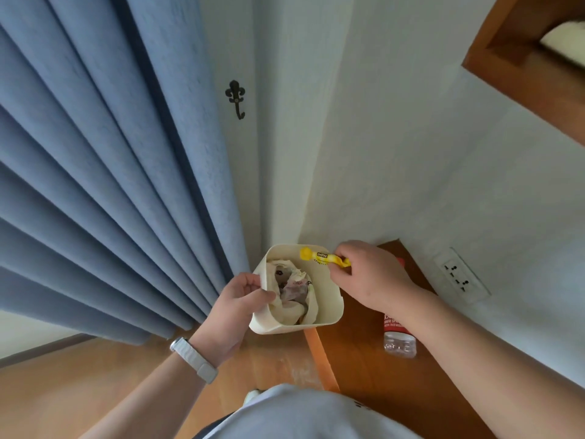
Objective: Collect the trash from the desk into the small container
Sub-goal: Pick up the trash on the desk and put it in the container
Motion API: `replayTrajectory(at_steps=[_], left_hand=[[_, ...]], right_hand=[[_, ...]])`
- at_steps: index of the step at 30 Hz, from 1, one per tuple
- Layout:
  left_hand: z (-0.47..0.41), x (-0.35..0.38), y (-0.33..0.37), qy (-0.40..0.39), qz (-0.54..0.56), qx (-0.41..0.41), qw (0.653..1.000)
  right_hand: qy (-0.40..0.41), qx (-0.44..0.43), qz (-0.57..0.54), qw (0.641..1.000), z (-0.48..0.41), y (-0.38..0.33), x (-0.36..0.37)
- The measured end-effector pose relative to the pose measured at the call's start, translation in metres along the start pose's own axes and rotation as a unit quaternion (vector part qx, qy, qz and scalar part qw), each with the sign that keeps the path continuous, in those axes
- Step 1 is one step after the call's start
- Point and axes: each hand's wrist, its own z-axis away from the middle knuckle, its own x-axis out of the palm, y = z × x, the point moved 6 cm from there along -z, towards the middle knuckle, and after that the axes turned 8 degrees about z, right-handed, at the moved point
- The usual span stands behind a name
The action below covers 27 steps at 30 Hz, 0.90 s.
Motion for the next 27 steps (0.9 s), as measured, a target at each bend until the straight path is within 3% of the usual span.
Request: replayTrajectory(at_steps=[6,13,16,20,25,27], left_hand=[[0.013,-0.016,-0.008,0.002,0.015,-0.003,1.000],[0.018,-0.028,-0.019,0.016,0.045,-0.007,0.999],[0.017,-0.027,-0.026,0.009,0.045,-0.011,0.999],[0.010,-0.018,-0.033,-0.006,0.034,-0.021,0.999],[0.001,0.002,-0.032,-0.039,0.003,-0.024,0.999],[-0.002,0.009,-0.030,-0.045,-0.002,-0.025,0.999]], right_hand=[[-0.017,-0.051,0.134,0.990,-0.025,-0.034,0.018],[-0.026,-0.056,0.105,0.993,-0.025,-0.045,0.030],[-0.012,0.023,0.047,0.999,-0.012,-0.017,0.025],[-0.011,0.170,0.050,0.984,0.018,0.059,0.045],[-0.062,0.373,0.019,0.926,0.075,0.155,0.093],[-0.083,0.412,0.009,0.907,0.089,0.170,0.109]])
